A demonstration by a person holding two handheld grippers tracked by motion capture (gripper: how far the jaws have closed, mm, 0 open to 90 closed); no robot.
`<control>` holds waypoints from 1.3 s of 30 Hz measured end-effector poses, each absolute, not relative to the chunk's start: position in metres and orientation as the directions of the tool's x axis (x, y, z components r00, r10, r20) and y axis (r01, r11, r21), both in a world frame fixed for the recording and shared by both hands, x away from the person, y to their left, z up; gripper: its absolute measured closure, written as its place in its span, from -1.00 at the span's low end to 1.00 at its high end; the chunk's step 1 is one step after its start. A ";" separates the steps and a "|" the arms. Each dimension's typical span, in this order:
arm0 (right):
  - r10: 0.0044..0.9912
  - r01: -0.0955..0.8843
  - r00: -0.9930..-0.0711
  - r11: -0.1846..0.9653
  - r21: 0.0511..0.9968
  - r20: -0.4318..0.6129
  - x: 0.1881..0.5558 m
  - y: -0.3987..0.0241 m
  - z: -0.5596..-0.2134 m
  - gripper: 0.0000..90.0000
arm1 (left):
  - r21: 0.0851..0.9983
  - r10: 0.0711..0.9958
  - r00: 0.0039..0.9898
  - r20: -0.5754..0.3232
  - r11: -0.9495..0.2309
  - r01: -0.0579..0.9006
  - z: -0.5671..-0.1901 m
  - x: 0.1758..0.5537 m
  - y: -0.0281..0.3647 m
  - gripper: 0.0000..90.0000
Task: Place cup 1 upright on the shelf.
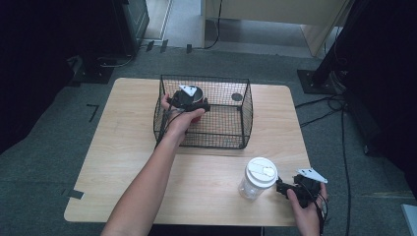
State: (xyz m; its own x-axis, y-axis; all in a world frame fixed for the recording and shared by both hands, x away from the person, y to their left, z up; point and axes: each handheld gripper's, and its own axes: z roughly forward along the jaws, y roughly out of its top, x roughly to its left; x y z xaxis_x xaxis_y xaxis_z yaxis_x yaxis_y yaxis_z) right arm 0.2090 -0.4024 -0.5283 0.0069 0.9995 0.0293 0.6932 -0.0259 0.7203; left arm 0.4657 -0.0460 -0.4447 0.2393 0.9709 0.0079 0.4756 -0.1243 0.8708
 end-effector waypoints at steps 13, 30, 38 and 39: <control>1.000 0.693 0.007 -0.026 0.720 0.029 0.209 -0.402 -0.528 -0.96 | 0.925 0.978 0.205 0.044 -0.117 0.361 -0.419 0.450 -0.043 -1.00; 1.000 0.694 0.007 -0.025 0.720 0.029 0.209 -0.402 -0.528 -0.96 | 0.973 0.965 0.262 -0.010 -0.052 0.227 -0.372 0.408 -0.024 -1.00; 1.000 0.694 0.012 -0.027 0.720 0.027 0.209 -0.402 -0.528 -0.96 | 0.979 0.958 0.285 -0.031 -0.028 0.201 -0.358 0.379 -0.011 -1.00; 1.000 0.693 0.012 -0.028 0.720 0.027 0.210 -0.402 -0.528 -0.96 | 0.980 0.958 0.286 -0.028 -0.030 0.195 -0.357 0.376 -0.010 -1.00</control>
